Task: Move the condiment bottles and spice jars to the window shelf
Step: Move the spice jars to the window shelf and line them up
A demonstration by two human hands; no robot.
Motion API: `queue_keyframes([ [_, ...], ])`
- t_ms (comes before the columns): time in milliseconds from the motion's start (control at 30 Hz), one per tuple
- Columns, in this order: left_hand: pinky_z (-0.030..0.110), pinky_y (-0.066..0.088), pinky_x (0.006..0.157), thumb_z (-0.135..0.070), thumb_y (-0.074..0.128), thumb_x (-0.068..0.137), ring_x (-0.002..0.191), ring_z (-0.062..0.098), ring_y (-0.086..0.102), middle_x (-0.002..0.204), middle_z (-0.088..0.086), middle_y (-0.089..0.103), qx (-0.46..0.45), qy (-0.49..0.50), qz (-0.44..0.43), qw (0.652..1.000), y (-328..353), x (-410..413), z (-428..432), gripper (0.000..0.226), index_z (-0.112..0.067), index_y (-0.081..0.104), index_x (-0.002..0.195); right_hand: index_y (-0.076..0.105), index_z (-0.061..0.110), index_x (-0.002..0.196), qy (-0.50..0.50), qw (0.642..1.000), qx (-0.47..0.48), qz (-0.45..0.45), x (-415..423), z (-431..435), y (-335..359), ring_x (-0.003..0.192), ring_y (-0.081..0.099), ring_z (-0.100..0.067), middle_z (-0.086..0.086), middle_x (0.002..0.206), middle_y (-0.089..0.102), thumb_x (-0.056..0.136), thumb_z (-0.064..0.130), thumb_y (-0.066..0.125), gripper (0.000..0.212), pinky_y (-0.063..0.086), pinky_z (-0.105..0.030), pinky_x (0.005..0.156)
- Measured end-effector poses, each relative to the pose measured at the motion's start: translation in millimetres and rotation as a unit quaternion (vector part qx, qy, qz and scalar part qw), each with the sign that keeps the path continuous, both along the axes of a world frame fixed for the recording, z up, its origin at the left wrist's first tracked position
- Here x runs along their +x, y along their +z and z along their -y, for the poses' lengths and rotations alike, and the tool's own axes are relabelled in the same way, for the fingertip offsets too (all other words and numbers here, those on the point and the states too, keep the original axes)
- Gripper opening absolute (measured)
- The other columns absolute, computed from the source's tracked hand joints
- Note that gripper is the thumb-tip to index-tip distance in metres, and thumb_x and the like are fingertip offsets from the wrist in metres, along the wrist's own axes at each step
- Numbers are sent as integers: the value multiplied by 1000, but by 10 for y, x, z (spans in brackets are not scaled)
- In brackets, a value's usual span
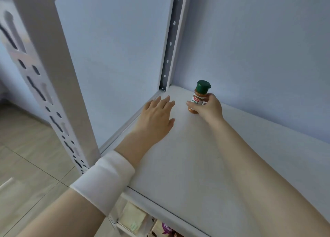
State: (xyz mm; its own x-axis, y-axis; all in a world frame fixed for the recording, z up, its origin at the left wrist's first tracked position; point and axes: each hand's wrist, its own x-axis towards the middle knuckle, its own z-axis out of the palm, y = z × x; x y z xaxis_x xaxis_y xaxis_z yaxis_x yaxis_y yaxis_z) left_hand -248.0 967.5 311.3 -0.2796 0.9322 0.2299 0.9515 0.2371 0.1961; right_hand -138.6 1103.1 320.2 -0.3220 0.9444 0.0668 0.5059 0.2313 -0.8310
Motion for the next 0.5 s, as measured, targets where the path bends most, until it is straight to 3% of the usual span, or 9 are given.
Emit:
queue_keyframes([
  [33,33,9,115,-34,39,97,144,21,11,156,0,15,1,2,0,1000,6,-1,-1,54,-19,19,146,48,10,126,-2,1000,1,3,-29,-25,-8,74,54,-3,-3,124,57,77,30,75,59,39,-17,74],
  [167,34,10,115,-34,38,97,144,21,11,156,-1,15,4,7,0,1000,50,3,30,54,-20,19,146,57,9,117,-28,999,14,16,-78,-85,-26,105,59,-21,-6,119,63,77,30,74,49,39,-22,81],
  [433,32,9,114,-34,41,97,144,20,12,155,-1,18,6,-22,43,999,59,176,248,54,-20,22,145,67,14,108,-4,999,-37,-19,266,219,96,103,62,-18,-1,107,69,69,31,79,44,44,-31,96],
  [500,32,9,115,-33,42,96,144,20,13,155,-1,19,17,-33,43,998,49,249,359,54,-19,23,145,65,15,107,-1,998,-40,-37,406,373,136,99,63,-15,1,103,68,68,28,80,44,45,-29,93],
])
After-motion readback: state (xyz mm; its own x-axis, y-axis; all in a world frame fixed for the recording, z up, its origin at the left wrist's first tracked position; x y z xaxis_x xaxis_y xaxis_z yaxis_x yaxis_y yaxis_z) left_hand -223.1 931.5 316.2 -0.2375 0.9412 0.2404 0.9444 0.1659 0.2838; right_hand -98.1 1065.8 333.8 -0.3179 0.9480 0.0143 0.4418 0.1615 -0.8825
